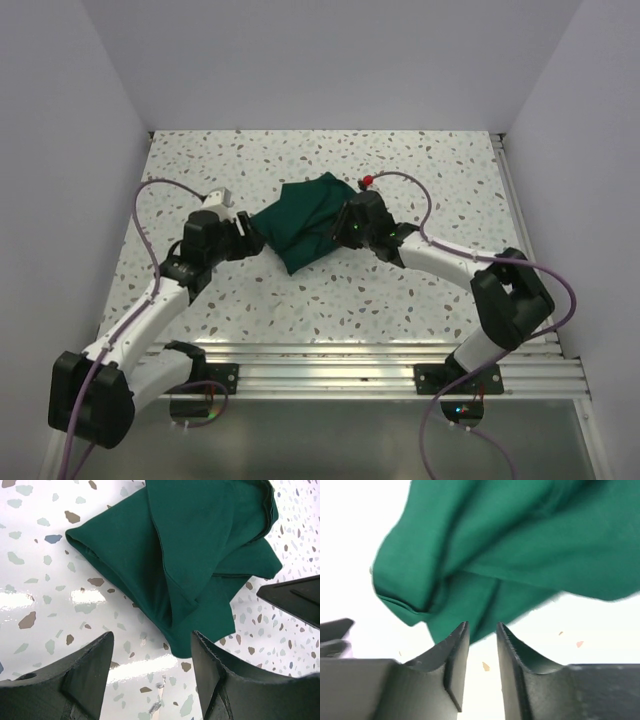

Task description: Prepare the surgical pack

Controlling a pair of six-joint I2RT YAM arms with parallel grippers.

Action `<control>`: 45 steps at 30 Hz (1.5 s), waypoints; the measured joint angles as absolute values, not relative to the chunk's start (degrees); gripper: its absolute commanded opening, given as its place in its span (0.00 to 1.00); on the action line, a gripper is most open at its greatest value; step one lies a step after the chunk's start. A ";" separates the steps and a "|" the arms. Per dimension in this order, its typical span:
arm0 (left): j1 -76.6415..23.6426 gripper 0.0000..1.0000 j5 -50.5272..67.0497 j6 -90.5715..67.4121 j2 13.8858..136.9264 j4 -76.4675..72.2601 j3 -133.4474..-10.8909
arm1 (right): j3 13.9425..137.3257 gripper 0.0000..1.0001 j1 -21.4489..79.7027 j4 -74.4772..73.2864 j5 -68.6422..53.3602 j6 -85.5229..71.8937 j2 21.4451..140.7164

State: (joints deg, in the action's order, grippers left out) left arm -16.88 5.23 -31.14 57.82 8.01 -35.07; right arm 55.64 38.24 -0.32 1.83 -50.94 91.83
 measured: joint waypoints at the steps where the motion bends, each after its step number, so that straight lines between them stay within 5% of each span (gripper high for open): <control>1: -16.88 0.67 5.26 -31.38 58.46 7.73 -35.46 | 56.75 0.38 38.24 -0.43 1.85 -50.92 91.88; 3: -16.88 0.67 5.23 -31.88 59.75 7.27 -36.36 | 58.81 0.46 38.24 -0.95 1.87 -50.94 92.25; 12: -16.88 0.67 4.93 -32.86 63.79 4.45 -39.42 | 66.00 0.50 38.17 -1.19 2.00 -53.71 98.59; 26: -16.86 0.67 4.23 -33.89 63.20 1.21 -39.44 | 65.87 0.41 38.17 0.84 5.69 -62.08 102.08; 45: -16.86 0.67 3.60 -33.39 60.62 1.39 -39.42 | 68.82 0.43 38.17 1.23 8.27 -65.04 107.70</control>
State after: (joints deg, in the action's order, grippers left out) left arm -16.86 3.60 -33.39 60.62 1.39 -39.42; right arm 68.82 38.17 1.23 8.27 -65.04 107.70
